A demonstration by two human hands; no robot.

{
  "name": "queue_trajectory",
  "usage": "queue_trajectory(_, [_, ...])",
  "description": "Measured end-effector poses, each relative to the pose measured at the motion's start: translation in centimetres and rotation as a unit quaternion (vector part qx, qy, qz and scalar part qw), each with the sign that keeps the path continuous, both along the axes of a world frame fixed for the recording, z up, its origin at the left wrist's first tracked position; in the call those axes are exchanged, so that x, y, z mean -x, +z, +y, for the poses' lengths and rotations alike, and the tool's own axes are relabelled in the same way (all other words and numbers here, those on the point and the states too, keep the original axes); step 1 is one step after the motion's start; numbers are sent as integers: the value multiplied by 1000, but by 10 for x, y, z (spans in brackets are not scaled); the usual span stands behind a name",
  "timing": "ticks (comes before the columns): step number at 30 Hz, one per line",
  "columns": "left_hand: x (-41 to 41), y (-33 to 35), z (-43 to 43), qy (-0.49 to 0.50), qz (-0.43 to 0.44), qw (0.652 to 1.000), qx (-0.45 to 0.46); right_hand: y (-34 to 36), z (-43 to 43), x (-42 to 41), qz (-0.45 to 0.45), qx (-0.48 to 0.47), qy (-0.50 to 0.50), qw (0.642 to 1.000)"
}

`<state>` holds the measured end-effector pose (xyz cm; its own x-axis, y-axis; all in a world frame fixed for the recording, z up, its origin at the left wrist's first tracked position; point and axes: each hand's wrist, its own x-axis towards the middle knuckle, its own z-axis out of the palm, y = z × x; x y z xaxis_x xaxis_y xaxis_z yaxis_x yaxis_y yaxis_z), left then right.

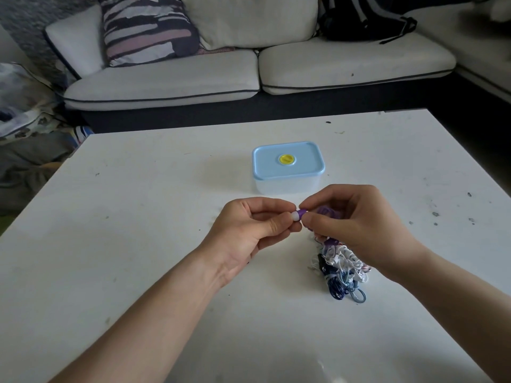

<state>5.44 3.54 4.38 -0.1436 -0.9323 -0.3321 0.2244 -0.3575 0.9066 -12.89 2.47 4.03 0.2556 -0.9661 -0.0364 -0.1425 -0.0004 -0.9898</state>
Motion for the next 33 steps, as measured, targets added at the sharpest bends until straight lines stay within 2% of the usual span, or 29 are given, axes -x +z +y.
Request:
queue_trajectory(6, [4, -2, 2, 14, -21, 1000, 14, -1, 1, 0, 117, 91, -30, 988])
queue_trajectory(13, [9, -6, 4, 26, -16, 1000, 10, -1, 4, 1, 155, 118, -38, 980])
queue_trajectory(15, [9, -5, 4, 23, 2, 1000, 0, 2, 2, 3, 117, 91, -18, 989])
queue_trajectory(17, [7, -3, 3, 16, 32, 999, -10, 7, 2, 5, 15, 24, 17, 999])
queue_trajectory(19, [5, -1, 2, 5, 44, 999, -8, 9, 1, 6, -41, -20, 40, 998])
queue_trajectory(27, [2, 0, 2, -8, 22, 999, 29, 2, -5, 7, -131, -122, 55, 982])
queue_trajectory(33, [2, 2, 1, -7, -86, 985, 150, 4, -5, 3, -140, -143, 37, 979])
